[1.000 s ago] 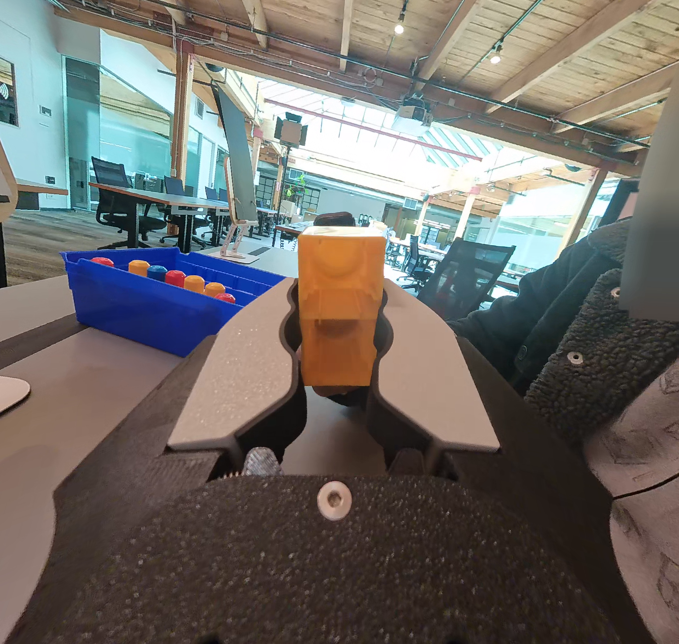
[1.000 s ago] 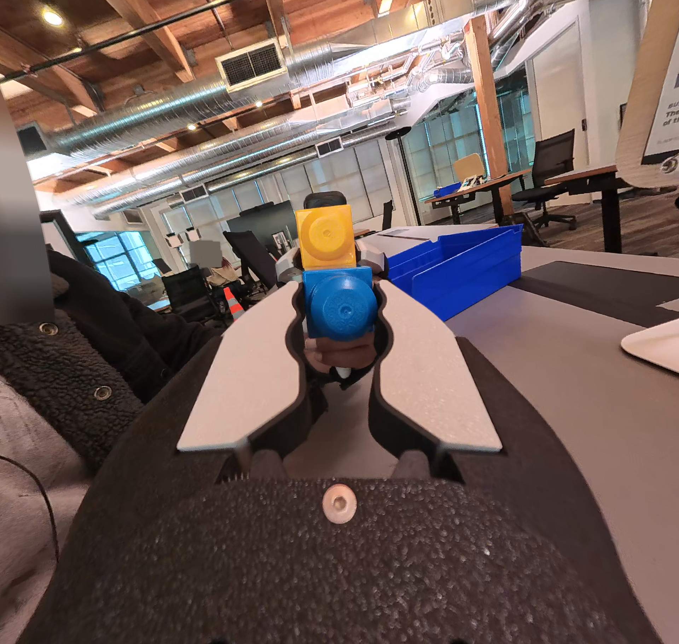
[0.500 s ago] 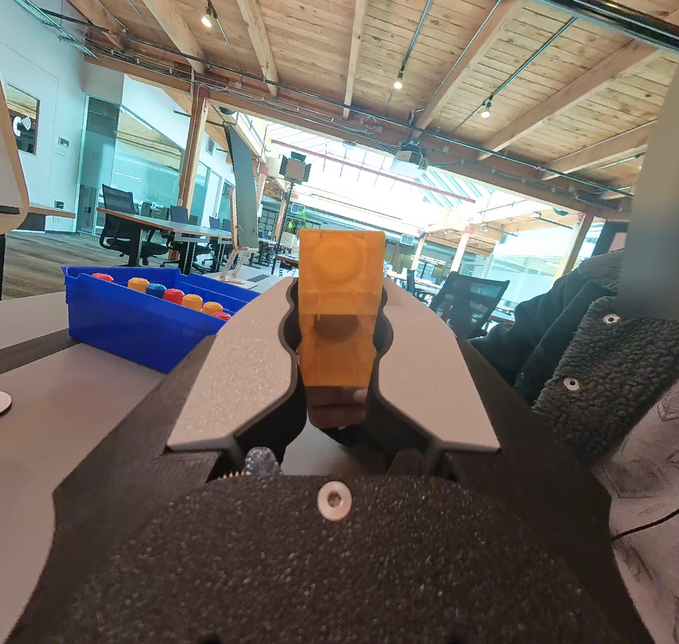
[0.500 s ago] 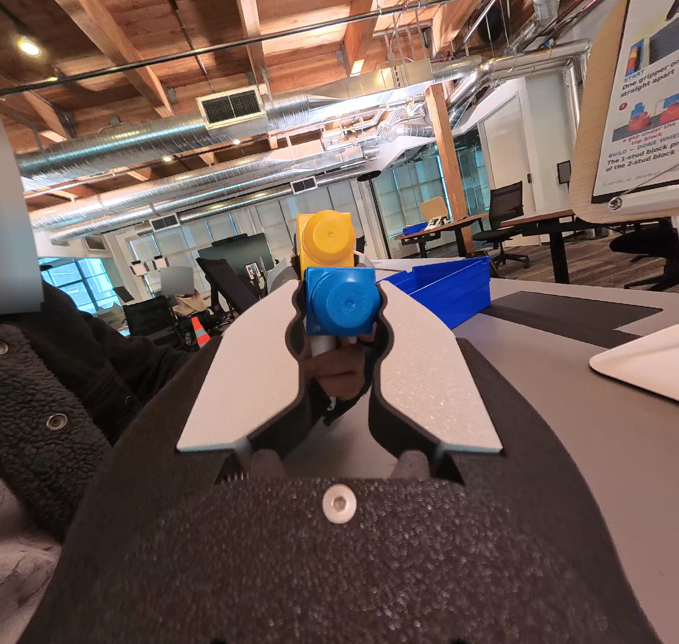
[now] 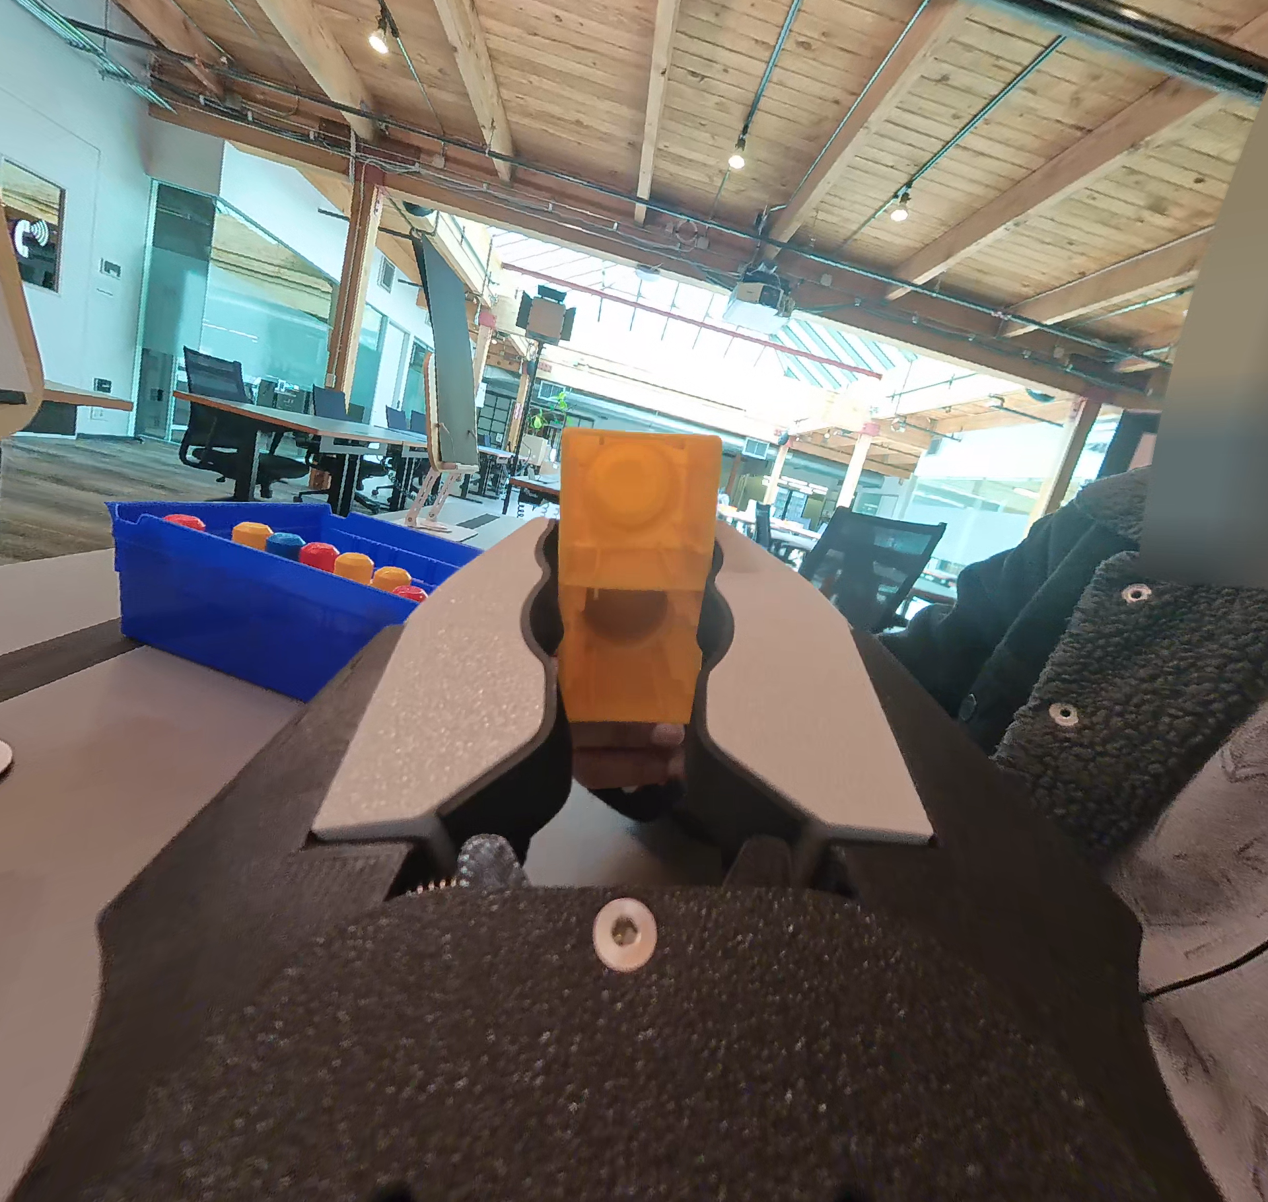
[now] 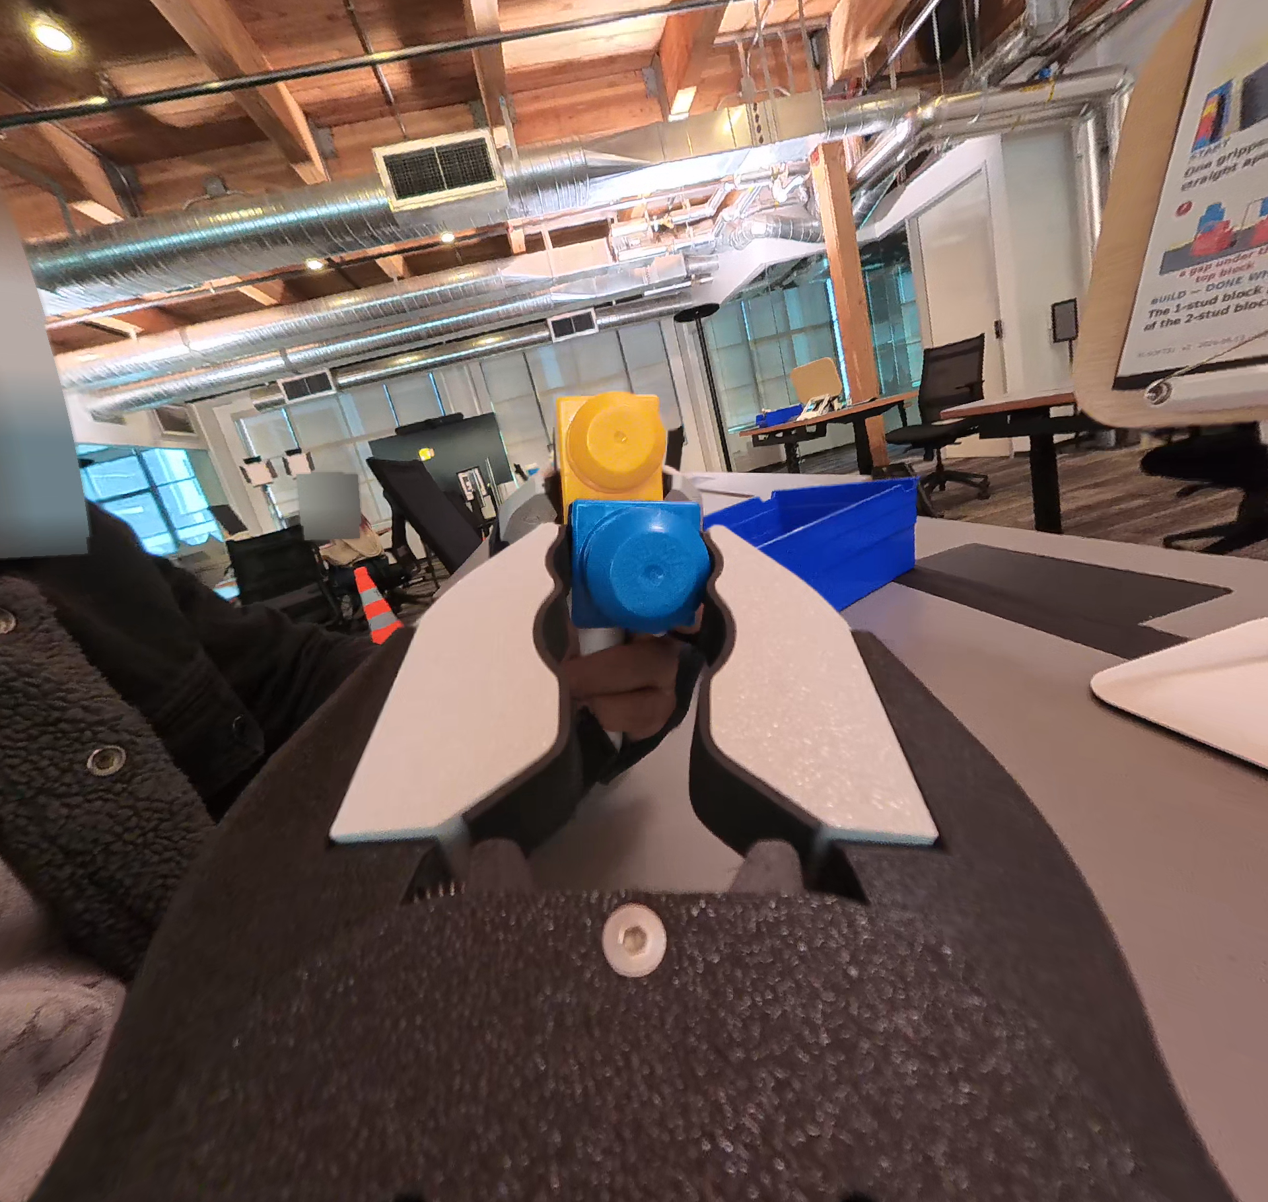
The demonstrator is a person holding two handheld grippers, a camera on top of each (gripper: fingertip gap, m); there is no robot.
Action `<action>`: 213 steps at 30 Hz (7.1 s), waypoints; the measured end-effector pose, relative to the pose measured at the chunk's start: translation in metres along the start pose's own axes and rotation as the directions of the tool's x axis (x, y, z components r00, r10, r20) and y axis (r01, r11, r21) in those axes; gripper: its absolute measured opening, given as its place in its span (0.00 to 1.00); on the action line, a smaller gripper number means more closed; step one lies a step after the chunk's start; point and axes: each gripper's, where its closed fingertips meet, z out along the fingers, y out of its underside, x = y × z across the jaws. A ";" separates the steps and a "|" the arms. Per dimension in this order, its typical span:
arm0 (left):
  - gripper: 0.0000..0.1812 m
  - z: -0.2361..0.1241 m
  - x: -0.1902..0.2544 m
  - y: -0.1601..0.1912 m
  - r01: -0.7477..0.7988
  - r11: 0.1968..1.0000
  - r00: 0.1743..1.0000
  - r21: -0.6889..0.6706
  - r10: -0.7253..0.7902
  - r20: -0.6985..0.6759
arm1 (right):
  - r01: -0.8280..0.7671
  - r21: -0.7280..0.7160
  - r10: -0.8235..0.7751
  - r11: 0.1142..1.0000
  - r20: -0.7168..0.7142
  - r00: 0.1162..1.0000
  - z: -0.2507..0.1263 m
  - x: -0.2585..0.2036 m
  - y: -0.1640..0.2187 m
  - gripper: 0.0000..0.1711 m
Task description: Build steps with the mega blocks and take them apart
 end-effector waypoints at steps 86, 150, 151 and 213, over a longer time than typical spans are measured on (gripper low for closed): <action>0.18 -0.021 -0.056 0.079 -0.110 0.899 0.969 -0.424 0.192 0.154 | -0.174 -0.983 -0.476 -0.051 -0.130 0.870 -0.302 0.329 -0.078 0.19; 0.06 -0.024 -0.061 0.045 -0.249 0.885 0.895 -0.392 0.366 0.256 | 0.026 -0.695 -0.565 0.718 -0.561 0.605 -0.057 0.158 0.076 0.00; 0.00 -0.025 -0.059 0.037 -0.267 0.885 0.887 -0.380 0.380 0.261 | 0.031 -0.695 -0.566 0.718 -0.557 0.608 -0.057 0.157 0.076 0.00; 0.03 -0.400 -0.260 -0.162 0.329 0.186 -0.136 -0.926 0.980 0.149 | 0.056 -0.728 -0.528 0.683 -0.439 0.727 -0.048 0.149 0.098 0.00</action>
